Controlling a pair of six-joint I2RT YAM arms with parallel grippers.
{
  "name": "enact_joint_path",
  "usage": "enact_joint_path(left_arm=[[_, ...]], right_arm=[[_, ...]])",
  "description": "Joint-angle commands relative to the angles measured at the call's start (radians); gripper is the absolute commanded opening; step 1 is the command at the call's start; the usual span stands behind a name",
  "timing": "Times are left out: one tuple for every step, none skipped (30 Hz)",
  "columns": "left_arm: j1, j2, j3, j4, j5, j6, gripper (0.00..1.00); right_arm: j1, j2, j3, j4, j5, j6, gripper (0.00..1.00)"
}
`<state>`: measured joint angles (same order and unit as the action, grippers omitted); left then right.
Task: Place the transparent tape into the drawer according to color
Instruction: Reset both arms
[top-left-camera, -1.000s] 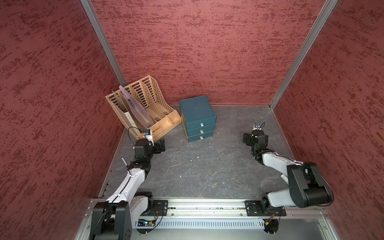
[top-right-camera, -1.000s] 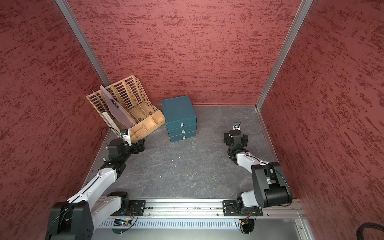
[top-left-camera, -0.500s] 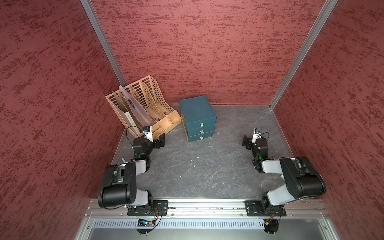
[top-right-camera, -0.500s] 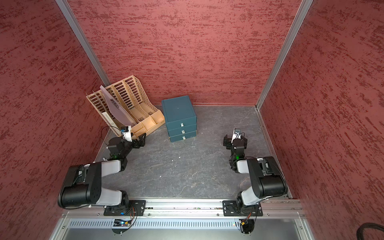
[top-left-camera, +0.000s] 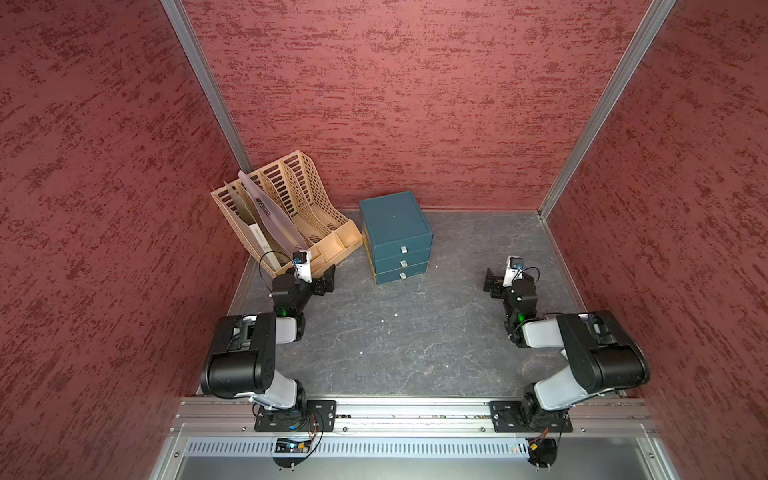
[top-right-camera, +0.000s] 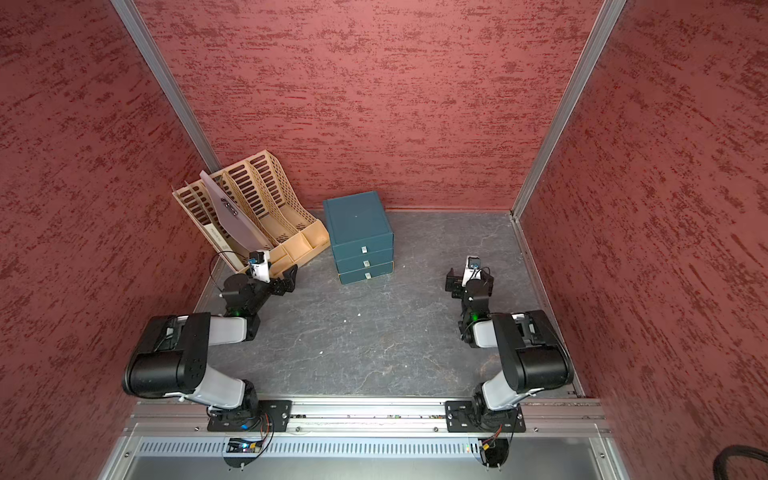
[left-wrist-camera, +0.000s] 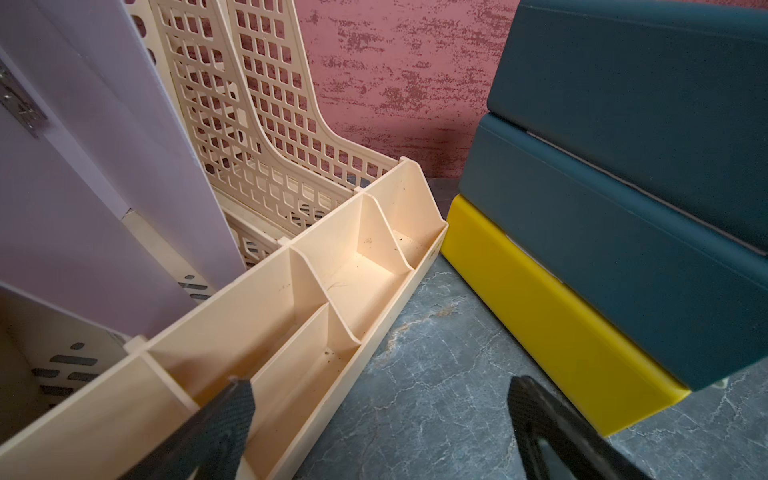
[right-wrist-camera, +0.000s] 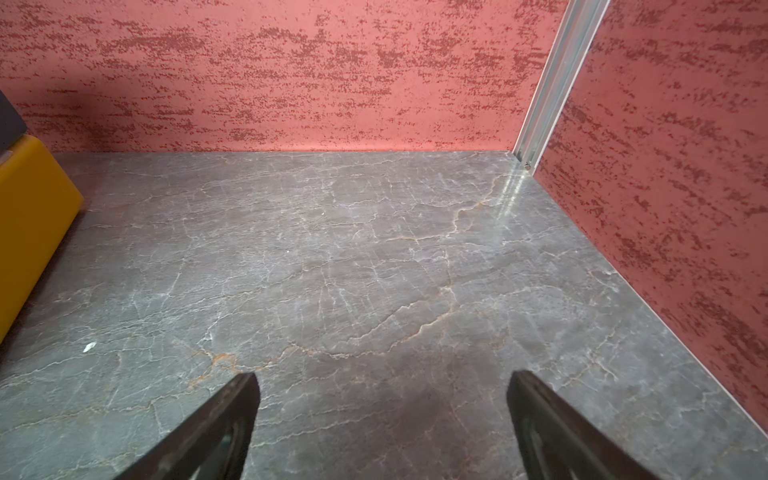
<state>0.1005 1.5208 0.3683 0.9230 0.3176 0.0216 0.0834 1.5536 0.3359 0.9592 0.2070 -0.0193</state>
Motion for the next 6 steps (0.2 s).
enact_joint_path(left_arm=[[-0.005,0.008,-0.004,-0.008,-0.016,0.008,1.0],[-0.005,0.012,-0.004,-0.002,-0.018,0.007,1.0],[-0.005,0.014,-0.005,0.004,-0.018,0.007,1.0],[-0.005,0.01,-0.003,-0.008,-0.018,0.009,1.0],[-0.005,0.013,-0.004,0.0,-0.02,0.007,1.0],[-0.005,0.012,-0.005,0.0,-0.02,0.006,1.0]], right_arm=[[-0.005,0.004,0.028,0.018,0.02,0.008,0.99],[-0.005,0.004,0.027,0.02,0.02,0.007,0.98],[-0.006,0.004,0.025,0.021,0.02,0.006,0.98],[-0.006,0.003,0.021,0.03,0.019,0.004,0.99],[-0.005,0.003,0.015,0.042,0.019,0.002,0.99],[-0.006,0.003,0.011,0.048,0.018,0.004,0.98]])
